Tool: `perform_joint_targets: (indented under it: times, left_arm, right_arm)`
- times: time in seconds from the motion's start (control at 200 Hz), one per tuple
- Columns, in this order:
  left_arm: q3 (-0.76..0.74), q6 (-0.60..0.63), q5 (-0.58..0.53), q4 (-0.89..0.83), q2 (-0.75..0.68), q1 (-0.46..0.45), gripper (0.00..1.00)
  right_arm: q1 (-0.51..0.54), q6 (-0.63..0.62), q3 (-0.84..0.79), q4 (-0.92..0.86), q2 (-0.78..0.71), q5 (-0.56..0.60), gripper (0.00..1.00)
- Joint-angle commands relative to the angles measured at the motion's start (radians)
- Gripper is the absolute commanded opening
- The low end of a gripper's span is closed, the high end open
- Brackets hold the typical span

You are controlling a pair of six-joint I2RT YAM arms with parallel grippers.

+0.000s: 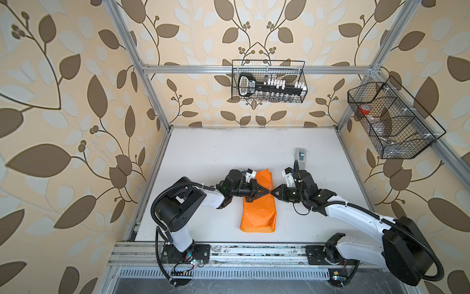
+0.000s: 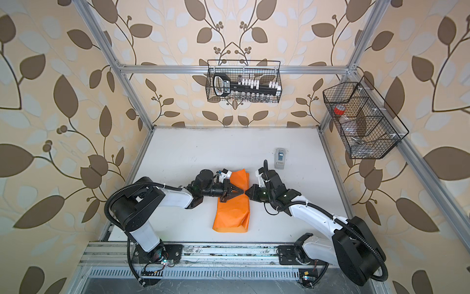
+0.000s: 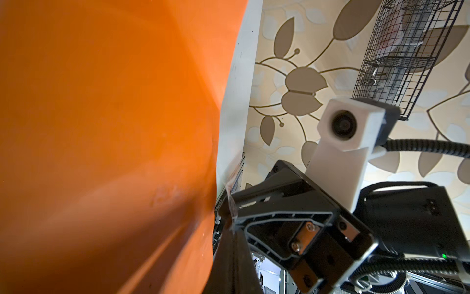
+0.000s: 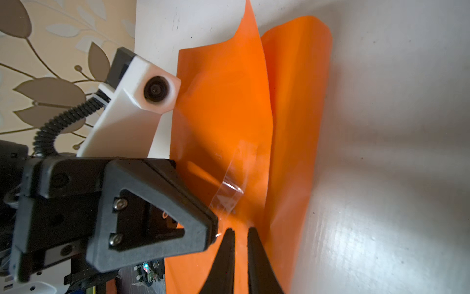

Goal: Wrap the gift box in paper

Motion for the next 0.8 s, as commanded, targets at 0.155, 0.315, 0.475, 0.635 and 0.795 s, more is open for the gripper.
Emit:
perform_joint_targets:
  times: [0.155, 0.315, 0.475, 0.635, 0.795]
  left_arm:
    - [-0.003, -0.008, -0.01, -0.124, 0.025, 0.001, 0.0]
    - [0.031, -0.01, -0.009, -0.108, 0.036, -0.002, 0.0]
    - [0.063, -0.018, -0.014, -0.088, 0.036, -0.004, 0.0]
    - [0.094, -0.016, -0.019, -0.067, 0.034, -0.009, 0.0]
    - [0.112, -0.024, -0.022, 0.009, 0.058, -0.015, 0.0]
  right_arm:
    - [0.014, 0.05, -0.047, 0.093, 0.02, -0.011, 0.14]
    - [0.013, 0.055, -0.065, 0.116, 0.042, -0.014, 0.13]
    - [0.014, 0.056, -0.082, 0.125, 0.043, -0.005, 0.13]
    - [0.006, 0.059, -0.1, 0.128, 0.035, -0.002, 0.13]
    - [-0.002, 0.061, -0.115, 0.127, 0.022, -0.005, 0.13]
